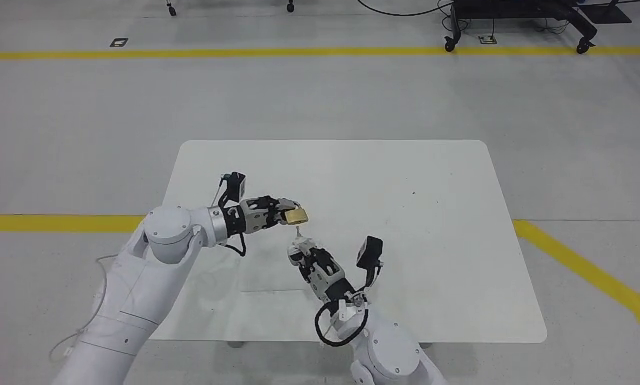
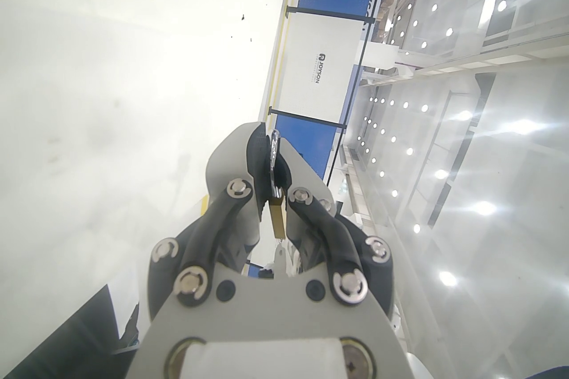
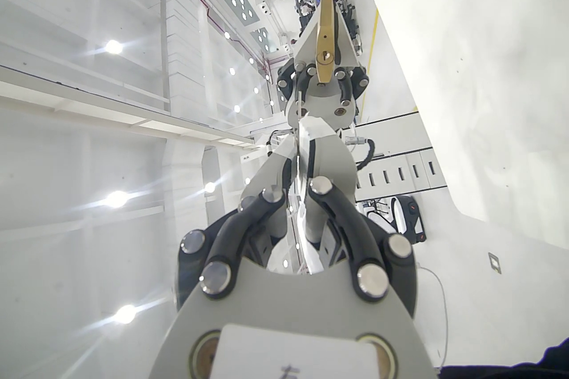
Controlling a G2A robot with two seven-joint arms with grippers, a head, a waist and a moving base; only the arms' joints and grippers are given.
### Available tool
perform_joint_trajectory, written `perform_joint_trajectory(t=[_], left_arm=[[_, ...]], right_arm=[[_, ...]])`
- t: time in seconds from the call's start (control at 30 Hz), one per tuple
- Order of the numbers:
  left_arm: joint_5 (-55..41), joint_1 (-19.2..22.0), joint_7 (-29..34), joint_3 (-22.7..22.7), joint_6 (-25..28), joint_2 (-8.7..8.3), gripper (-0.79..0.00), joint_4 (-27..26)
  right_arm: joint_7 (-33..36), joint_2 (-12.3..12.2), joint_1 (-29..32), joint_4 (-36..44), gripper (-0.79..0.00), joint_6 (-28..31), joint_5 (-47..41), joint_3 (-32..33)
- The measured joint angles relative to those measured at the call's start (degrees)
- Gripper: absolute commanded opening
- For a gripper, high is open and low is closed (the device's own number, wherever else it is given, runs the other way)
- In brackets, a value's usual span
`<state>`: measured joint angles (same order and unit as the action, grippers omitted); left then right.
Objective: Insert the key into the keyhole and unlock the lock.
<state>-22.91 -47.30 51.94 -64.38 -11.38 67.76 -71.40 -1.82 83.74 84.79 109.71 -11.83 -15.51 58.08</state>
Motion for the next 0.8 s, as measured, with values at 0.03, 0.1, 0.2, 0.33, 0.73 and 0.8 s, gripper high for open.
perform_joint_trajectory(t=[0.03,0.1,0.2,0.33,0.73,0.8], left_arm=[[-0.2,0.1,0.3,0.0,0.0,0.02,-0.785,0.1],[-0.5,0.3,0.7,0.1,-0.1,0.03,-0.785,0.4],[-0.6,0.5,0.8,0.0,0.2,0.01,-0.785,0.6],[-0.7,0.5,0.8,0.0,0.4,0.0,-0.785,0.8],[-0.5,0.5,1.1,0.1,1.1,-0.06,-0.785,0.5],[-0.1,0.5,1.2,0.1,1.3,-0.11,-0.785,0.4]], right_arm=[[-0.1,0.0,-0.1,-0.2,-0.785,-0.2,0.1,0.0],[-0.5,0.1,-0.4,-0.6,-0.785,-0.7,0.3,0.1],[-1.0,0.2,-0.7,-0.9,-0.785,-0.9,0.5,-0.2],[-1.6,0.3,-1.2,-1.2,-0.785,-1.1,0.8,-0.4],[-2.8,0.7,-2.5,-2.3,-0.785,-2.3,1.0,-0.7],[-3.0,0.7,-2.7,-2.4,-0.785,-2.3,0.9,-0.6]])
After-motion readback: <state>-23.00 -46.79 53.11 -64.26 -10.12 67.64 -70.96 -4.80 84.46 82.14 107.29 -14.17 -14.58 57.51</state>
